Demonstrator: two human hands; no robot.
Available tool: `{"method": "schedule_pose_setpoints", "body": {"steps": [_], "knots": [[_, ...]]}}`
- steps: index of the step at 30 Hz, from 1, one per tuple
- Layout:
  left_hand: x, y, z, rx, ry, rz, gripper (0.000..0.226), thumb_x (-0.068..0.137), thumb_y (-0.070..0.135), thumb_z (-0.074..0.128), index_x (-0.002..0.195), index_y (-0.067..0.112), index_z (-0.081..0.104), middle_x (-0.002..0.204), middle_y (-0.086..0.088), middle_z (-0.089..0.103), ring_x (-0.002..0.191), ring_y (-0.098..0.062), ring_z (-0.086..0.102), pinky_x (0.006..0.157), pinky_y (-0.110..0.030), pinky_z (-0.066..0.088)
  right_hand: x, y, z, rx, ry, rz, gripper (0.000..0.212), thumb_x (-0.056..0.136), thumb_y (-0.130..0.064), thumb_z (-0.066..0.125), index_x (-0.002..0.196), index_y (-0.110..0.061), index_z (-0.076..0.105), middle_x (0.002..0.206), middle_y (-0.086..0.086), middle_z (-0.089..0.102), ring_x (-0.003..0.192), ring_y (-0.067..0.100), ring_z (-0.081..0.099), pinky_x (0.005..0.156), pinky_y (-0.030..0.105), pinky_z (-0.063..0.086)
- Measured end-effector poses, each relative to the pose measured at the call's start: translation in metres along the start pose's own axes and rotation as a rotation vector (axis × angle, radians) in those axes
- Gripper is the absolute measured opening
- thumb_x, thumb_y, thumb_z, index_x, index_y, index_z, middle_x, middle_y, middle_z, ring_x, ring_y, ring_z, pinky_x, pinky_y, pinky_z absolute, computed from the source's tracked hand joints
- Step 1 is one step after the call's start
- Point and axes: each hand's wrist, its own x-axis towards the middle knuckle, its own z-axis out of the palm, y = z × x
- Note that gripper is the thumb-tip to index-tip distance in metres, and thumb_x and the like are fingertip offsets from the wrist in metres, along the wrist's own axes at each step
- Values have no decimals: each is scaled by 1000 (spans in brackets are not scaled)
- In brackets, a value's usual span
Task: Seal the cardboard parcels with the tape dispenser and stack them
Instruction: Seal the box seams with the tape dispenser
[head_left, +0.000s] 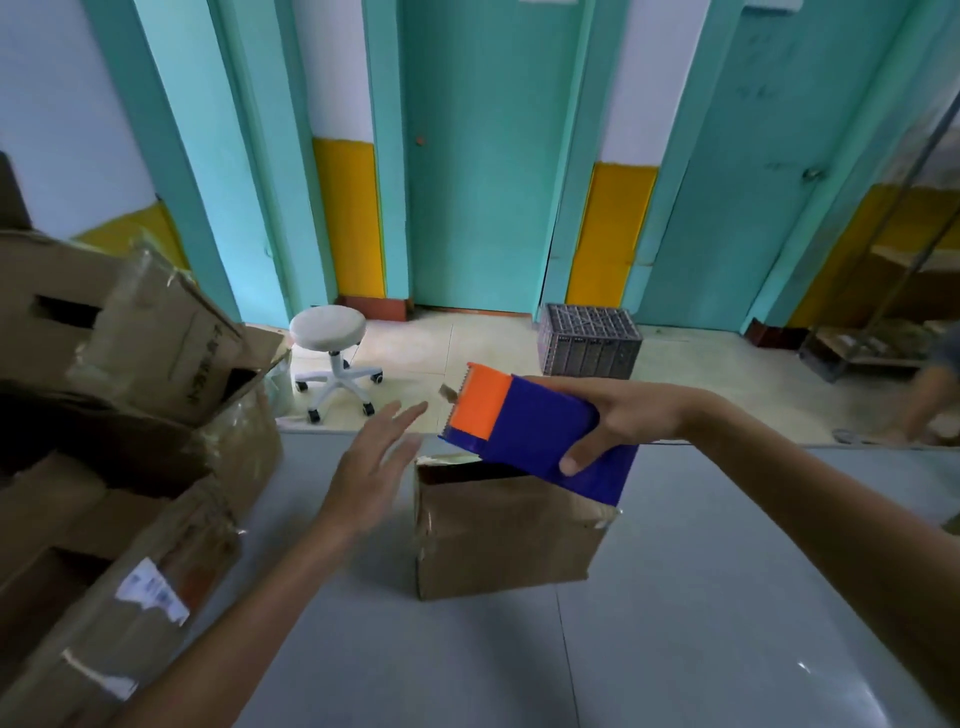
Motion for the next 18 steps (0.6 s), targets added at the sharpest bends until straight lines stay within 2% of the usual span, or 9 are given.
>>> {"method": "schedule_pose_setpoints", "body": {"steps": [1,3,6,8,11,14,18], "knots": [[1,12,-5,-139,-3,-18,22,92,38,45,112,42,52,133,5,50,128,-13,40,104,-29,31,3,-4,2,-12,-18,-5,57,80,-10,69,113,-46,40,109,-18,57,102,11,59,75,22,55],[1,30,-11,-419,-115,-104,20,97,27,42,103,26,62,110,2,64,110,-18,56,95,-35,45,9,-11,4,-35,-55,-15,57,80,-11,70,114,-45,39,109,-18,56,101,11,59,73,20,55],[-5,41,-18,-530,-198,-211,27,99,24,35,97,15,61,93,-5,67,86,-16,63,79,-33,53,14,-21,9,-38,-101,-29,61,74,-20,75,117,-45,39,109,-18,57,101,11,60,73,20,55],[-8,40,-23,-592,-201,-281,25,98,27,37,92,16,59,84,-2,64,75,-12,61,67,-26,50,17,-25,13,-36,-118,-53,63,69,-26,71,122,-42,40,112,-13,59,104,15,61,76,26,56],[-11,32,-27,-696,-231,-370,25,90,37,43,91,16,56,83,-2,58,72,-13,52,67,-25,41,19,-29,19,-41,-146,-77,70,70,-26,71,131,-35,38,114,-10,60,107,17,61,81,33,57],[-14,21,-30,-783,-274,-423,34,79,44,48,93,14,55,82,-3,59,74,-14,53,69,-27,42,19,-30,23,-44,-176,-93,64,71,-27,70,126,-38,41,111,-13,61,105,16,62,81,32,57],[-18,14,-31,-818,-249,-496,20,82,35,47,80,16,52,73,-1,58,69,-15,54,69,-30,43,17,-30,28,-48,-204,-111,58,72,-27,69,120,-44,42,108,-18,62,105,12,61,80,29,57]]}}
